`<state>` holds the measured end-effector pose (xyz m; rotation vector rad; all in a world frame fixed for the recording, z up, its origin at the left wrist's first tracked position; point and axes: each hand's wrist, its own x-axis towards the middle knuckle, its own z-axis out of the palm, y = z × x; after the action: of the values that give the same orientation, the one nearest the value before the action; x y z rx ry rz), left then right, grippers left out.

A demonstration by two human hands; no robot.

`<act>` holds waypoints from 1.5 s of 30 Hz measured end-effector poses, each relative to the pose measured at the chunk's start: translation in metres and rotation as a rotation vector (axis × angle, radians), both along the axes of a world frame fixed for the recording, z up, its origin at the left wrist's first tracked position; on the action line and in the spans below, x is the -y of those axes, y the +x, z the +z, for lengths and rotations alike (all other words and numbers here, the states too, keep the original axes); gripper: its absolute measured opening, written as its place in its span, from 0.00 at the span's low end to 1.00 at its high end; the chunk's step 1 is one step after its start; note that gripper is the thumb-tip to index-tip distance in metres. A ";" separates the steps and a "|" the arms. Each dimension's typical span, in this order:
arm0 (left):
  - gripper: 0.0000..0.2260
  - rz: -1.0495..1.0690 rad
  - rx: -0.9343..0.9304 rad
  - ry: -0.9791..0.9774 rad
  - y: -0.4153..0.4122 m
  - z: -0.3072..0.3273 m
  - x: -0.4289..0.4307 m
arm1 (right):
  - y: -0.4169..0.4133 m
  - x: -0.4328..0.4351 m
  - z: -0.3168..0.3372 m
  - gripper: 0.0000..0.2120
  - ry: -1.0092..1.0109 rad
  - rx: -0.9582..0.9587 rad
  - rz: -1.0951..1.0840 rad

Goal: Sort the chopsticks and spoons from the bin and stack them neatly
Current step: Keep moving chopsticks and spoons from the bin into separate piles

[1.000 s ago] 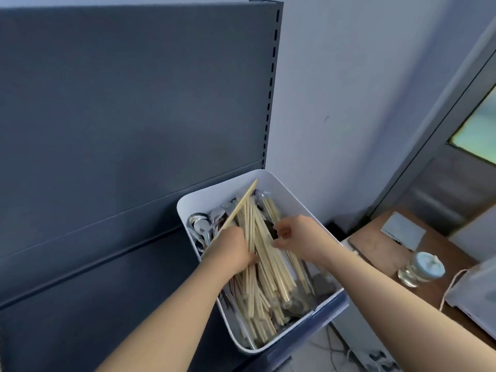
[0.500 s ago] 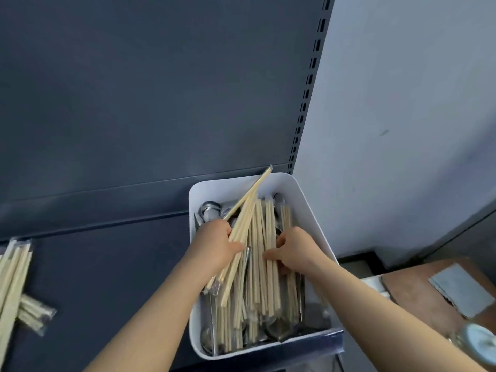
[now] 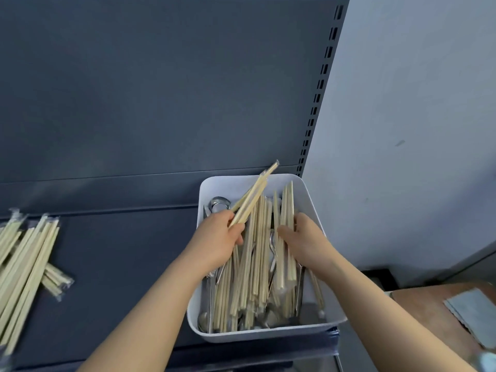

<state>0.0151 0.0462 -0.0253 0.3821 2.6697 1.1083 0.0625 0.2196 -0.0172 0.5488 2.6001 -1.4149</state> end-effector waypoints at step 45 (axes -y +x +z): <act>0.15 0.170 0.187 0.248 0.030 0.042 0.051 | 0.005 0.055 0.045 0.09 -0.315 -0.029 0.030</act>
<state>0.0452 -0.0046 0.0164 0.0867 2.4442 1.4546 0.0674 0.1647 0.0281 0.4459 2.3256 -1.7852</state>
